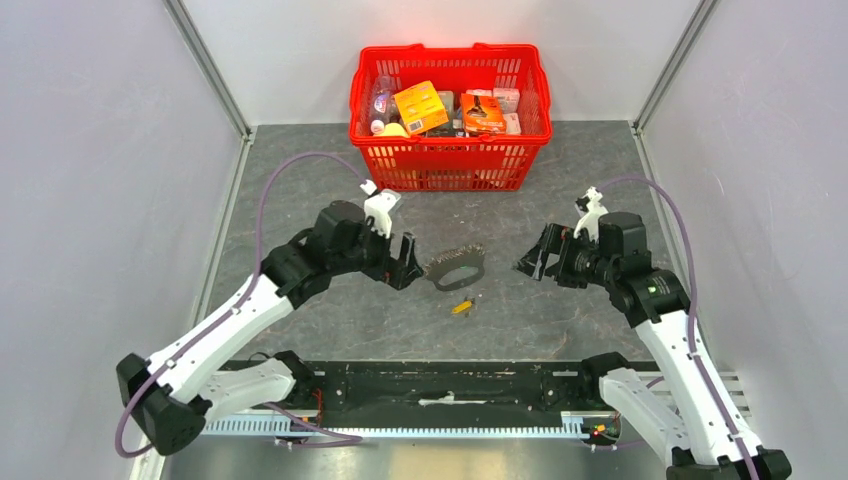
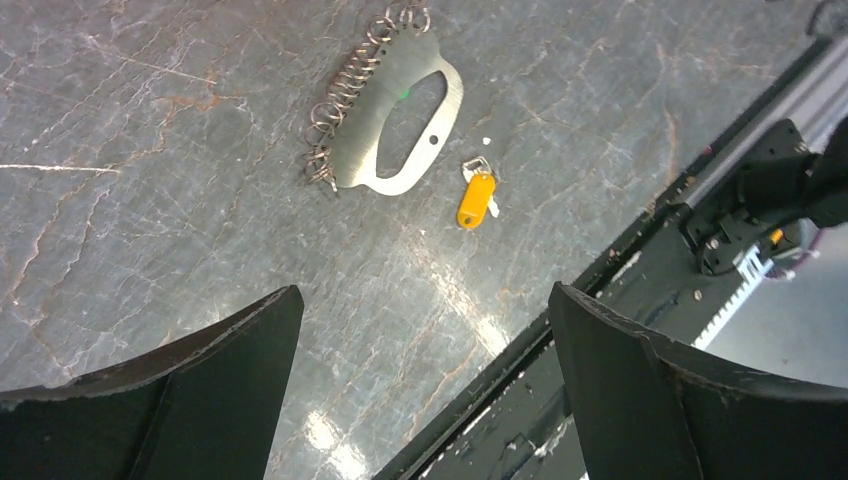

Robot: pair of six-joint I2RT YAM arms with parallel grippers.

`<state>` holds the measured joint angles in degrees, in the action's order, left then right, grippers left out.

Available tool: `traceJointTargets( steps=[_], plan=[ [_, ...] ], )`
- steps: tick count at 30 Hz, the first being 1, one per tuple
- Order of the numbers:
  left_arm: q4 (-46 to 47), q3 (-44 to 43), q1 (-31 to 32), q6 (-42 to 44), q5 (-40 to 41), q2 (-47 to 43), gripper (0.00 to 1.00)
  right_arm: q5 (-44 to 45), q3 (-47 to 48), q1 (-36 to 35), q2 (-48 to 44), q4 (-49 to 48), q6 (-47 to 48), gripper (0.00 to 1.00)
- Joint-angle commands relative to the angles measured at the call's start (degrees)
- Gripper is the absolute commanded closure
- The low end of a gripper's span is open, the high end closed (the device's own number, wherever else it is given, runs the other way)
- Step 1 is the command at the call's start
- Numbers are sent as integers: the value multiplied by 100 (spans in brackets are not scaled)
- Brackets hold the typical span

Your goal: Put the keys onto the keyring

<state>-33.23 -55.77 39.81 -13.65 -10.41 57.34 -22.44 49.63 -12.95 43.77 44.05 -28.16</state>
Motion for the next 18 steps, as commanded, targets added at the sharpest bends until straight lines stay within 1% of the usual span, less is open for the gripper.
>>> traceJointTargets(
  steps=[1, 5, 8, 14, 16, 18],
  plan=[
    [691, -59, 242, -591, 766, 451, 0, 78, -141, -191, 45, -562, -203, 1],
    [791, -192, 412, -964, 1292, 978, 0, 307, -195, -389, 157, -762, -273, 1],
    [718, -329, 635, -1114, 1861, 1395, 1, 393, -330, -511, 202, -893, -331, 1],
    [699, -427, 671, -1457, 2454, 2032, 5, 412, -600, -637, 99, -1041, -495, 1],
    [783, -437, 668, -1393, 2664, 2263, 9, 396, -638, -677, 56, -1065, -540, 1],
    [745, -510, 668, -1378, 2703, 2530, 15, 390, -660, -715, 11, -1049, -575, 1]
  ],
)
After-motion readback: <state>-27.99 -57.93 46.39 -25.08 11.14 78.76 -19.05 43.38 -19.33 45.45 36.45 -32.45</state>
